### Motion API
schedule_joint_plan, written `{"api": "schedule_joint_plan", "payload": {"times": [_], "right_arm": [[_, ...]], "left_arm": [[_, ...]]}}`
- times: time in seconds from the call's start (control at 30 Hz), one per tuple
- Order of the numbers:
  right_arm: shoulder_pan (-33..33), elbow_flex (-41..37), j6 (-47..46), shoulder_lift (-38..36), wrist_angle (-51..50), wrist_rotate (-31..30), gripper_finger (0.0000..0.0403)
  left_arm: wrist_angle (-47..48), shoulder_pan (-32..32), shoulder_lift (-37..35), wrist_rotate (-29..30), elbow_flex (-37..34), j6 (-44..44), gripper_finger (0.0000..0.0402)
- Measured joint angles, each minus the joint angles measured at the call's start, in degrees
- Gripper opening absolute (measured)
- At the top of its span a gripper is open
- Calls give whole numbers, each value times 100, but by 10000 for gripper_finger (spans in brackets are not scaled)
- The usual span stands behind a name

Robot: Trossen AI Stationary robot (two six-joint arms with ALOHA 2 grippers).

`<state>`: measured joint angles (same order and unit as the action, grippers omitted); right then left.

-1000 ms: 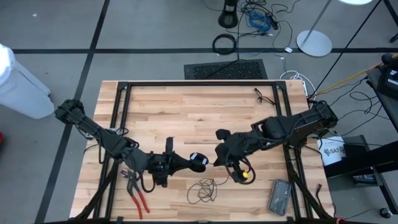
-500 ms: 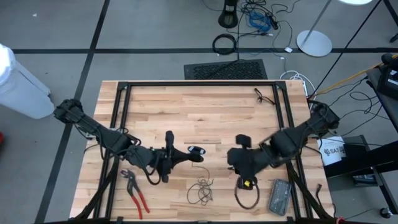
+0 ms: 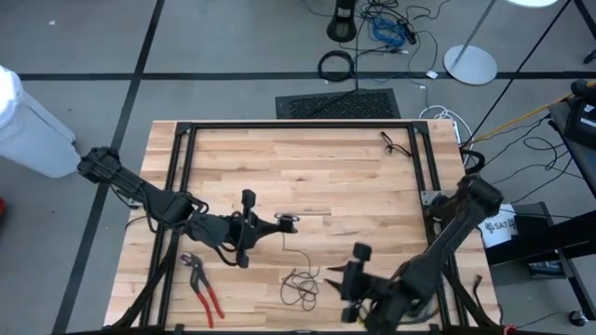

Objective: Coil cords
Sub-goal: Coil the black wire onto the black spool

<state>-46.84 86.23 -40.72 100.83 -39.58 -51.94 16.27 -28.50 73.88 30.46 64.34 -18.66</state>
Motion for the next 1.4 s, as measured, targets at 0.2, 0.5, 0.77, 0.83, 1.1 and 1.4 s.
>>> {"api": "schedule_joint_plan", "payload": {"times": [0.2,0.5,0.77,0.83,1.1,1.4], "right_arm": [[185,-74,232,1030,905,-73,109],[205,-78,-97,2053,2376,-597,109],[95,-78,-915,2435,2844,-1299,109],[93,-78,-968,2485,2852,-1298,109],[173,-74,-958,2573,2936,-1468,109],[160,-72,-916,2571,3132,-1705,109]], "left_arm": [[-4,-3,-87,-7,0,193,8],[193,-7,-85,-3,0,186,8],[261,-7,-82,22,0,182,8],[247,-5,-82,22,0,179,8],[220,-1,-82,24,0,134,8],[223,-1,-82,26,0,58,8]]}}
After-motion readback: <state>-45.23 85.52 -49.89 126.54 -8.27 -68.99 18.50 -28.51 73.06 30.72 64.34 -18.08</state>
